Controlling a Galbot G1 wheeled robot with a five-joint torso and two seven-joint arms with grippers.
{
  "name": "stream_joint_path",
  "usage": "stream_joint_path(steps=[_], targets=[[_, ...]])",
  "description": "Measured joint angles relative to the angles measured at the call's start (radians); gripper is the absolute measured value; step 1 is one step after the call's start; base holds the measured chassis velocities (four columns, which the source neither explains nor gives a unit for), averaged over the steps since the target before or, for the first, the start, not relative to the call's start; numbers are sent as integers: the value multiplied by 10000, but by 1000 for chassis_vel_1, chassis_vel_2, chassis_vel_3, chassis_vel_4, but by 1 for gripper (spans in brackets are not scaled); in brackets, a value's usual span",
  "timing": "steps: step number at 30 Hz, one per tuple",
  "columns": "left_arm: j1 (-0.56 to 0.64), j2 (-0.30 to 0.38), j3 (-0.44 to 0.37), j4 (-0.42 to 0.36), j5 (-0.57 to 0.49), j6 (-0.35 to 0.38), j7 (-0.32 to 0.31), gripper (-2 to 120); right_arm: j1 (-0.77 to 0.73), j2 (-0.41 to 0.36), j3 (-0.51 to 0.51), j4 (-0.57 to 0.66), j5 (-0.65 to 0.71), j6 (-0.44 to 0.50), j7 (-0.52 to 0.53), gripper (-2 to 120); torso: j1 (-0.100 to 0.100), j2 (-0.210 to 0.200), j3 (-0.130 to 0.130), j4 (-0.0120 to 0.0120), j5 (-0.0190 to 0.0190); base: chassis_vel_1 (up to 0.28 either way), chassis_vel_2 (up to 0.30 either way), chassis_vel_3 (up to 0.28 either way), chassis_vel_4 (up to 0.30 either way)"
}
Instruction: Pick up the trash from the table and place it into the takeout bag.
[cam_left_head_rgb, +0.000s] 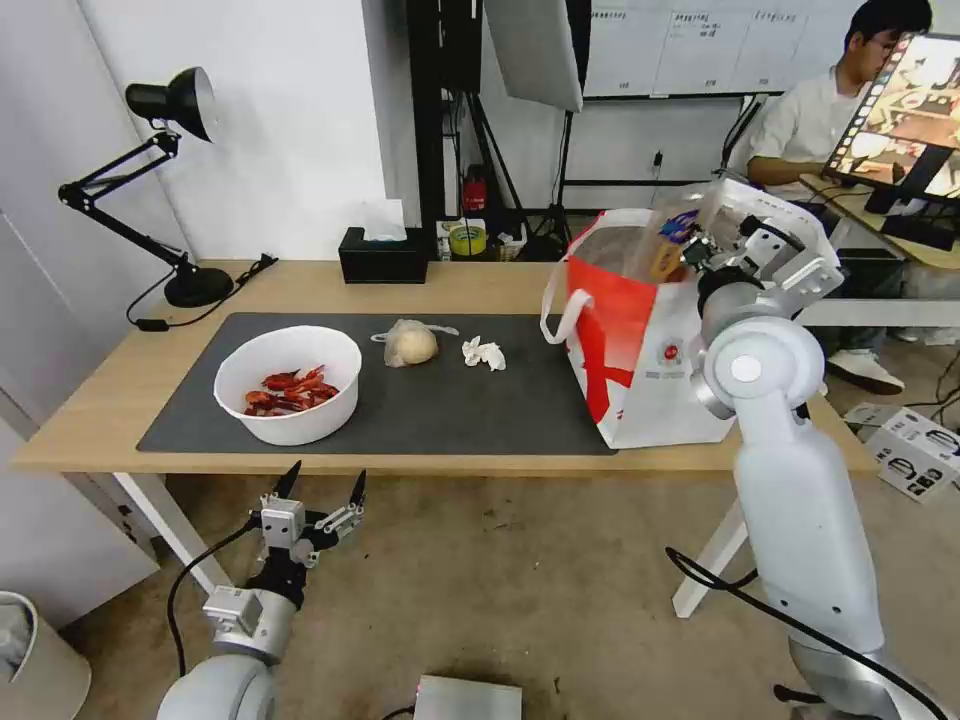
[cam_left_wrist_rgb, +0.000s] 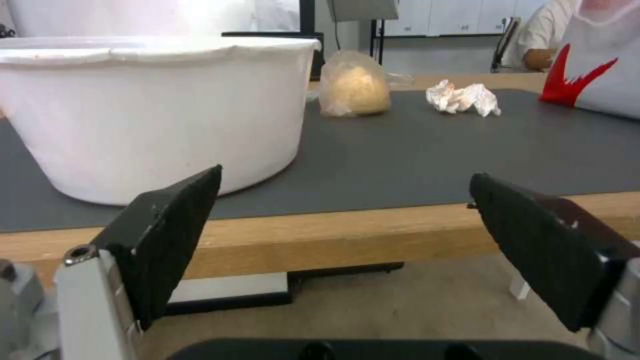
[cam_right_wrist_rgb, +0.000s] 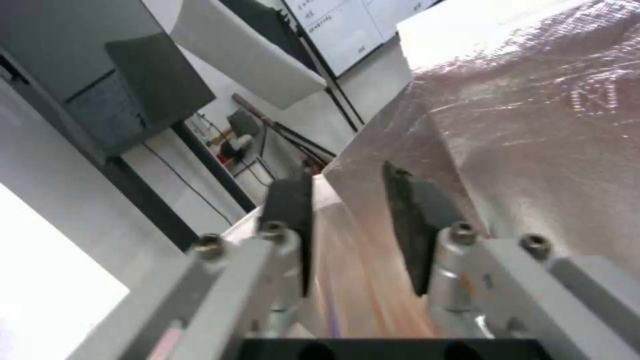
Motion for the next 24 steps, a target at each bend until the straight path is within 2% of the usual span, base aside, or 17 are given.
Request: stream_joint_path(steps=[3,4,6,7,10,11,14,15,18,20,21,24], targets=[[7,0,2,-24,14,-10,0,100,-38,-42,25,99,22,-7,7,44,0,0,0,0,0,0,0,0,0],[7,0,2,-24,14,-10,0,100,-38,-42,25,99,22,-7,7,44,0,0,0,0,0,0,0,0,0],[21,-5,2,-35,28,-26,0,100,-98,-68,50,231,43,-9,-46,54,0,0,0,0,1,0,0,0,0],[21,-5,2,-35,28,-26,0,100,-98,-68,50,231,43,-9,-46,54,0,0,0,0,1,0,0,0,0],[48,-10,1,-58,45,-52,0,100,-200,-117,93,582,194,98,-728,68,0,0,0,0,1,0,0,0,0],[48,-10,1,-58,45,-52,0,100,-200,-117,93,582,194,98,-728,68,0,0,0,0,1,0,0,0,0],[55,-11,-35,-112,51,-70,1,100,-425,-251,66,1180,414,629,-2338,83,0,0,0,0,0,0,0,0,0],[55,-11,-35,-112,51,-70,1,100,-425,-251,66,1180,414,629,-2338,83,0,0,0,0,0,0,0,0,0],[53,-9,-77,-145,52,-81,1,100,-652,-416,-70,1603,486,930,-3665,94,0,0,-1,1,0,0,0,0,0],[53,-8,-81,-145,53,-82,1,100,-697,-445,-97,1670,487,965,-3868,96,0,0,0,1,0,0,0,0,0],[64,-14,-103,-148,67,-115,0,100,-1045,-661,-255,2092,447,1074,-4941,100,0,0,0,2,0,0,0,0,0],[65,-33,-120,-136,124,-185,1,100,-1314,-852,-370,2373,316,1088,-5528,100,-1,0,-1,0,0,0,0,0,0]])
